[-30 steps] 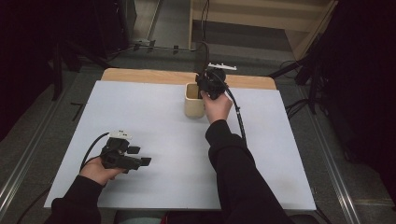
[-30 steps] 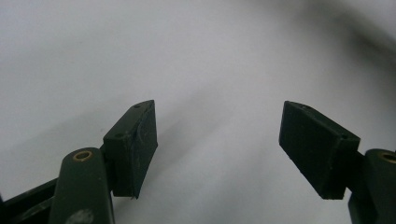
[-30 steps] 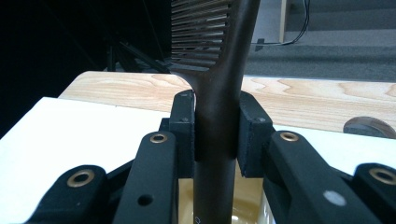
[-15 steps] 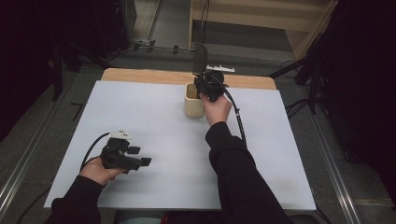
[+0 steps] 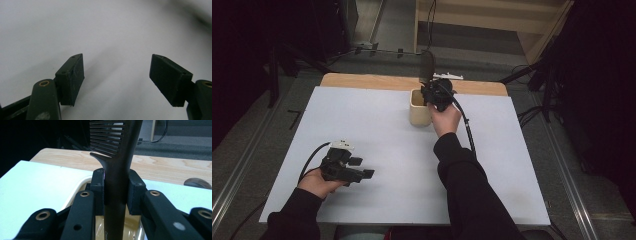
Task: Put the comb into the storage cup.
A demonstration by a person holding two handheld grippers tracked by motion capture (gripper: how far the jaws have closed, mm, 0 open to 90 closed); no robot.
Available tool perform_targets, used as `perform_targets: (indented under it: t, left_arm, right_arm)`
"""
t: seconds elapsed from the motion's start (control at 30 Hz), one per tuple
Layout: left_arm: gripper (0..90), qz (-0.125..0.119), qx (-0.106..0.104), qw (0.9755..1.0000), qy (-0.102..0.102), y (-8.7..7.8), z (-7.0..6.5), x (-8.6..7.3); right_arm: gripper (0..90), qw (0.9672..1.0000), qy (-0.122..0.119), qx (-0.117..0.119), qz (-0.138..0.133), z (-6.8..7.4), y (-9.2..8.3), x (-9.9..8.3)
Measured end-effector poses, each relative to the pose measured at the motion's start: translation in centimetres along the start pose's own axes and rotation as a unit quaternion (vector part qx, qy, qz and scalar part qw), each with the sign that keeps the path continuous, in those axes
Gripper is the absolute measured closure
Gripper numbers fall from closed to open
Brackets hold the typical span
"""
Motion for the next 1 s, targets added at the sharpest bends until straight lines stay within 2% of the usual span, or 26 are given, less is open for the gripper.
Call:
perform_targets:
  t: [0.33,0.4,0.43,0.6,0.73,1.0]
  left_arm:
    - [28.6,0.002,-0.002,1.0,0.001,0.0,0.0,0.0]
    - [28.6,0.0,-0.006,1.0,0.002,0.1,-0.1,0.0]
    - [28.6,0.001,-0.007,1.0,0.003,0.1,-0.1,0.0]
    - [28.6,0.003,-0.009,0.9999,0.005,0.3,-0.2,0.0]
    - [28.6,0.007,-0.007,0.9999,0.006,0.4,-0.1,-0.2]
    - [28.6,0.006,-0.006,1.0,0.004,0.4,0.0,-0.1]
  right_arm:
    - [68.4,0.9999,-0.006,0.009,0.004,0.1,-0.1,-0.1]
    - [43.9,0.9997,-0.016,0.016,-0.009,0.0,-0.3,0.4]
    - [37.7,0.9992,-0.026,0.023,-0.017,-0.1,-0.4,0.6]
    - [28.8,0.9991,-0.028,0.032,-0.008,-0.9,-0.9,0.8]
    - [27.5,0.9988,-0.037,0.03,0.004,-1.4,-1.2,0.7]
    - [27.7,0.9985,-0.03,0.04,0.023,-1.6,-2.0,0.2]
Point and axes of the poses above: each handheld gripper's, and its own axes: y roughly forward along the jaws, x roughly out of its top, z roughly to its left, the point moved 9 cm from there along y, roughly forward along the jaws, and after that the axes turned 9 degrees about -z, right-handed, at the moved point
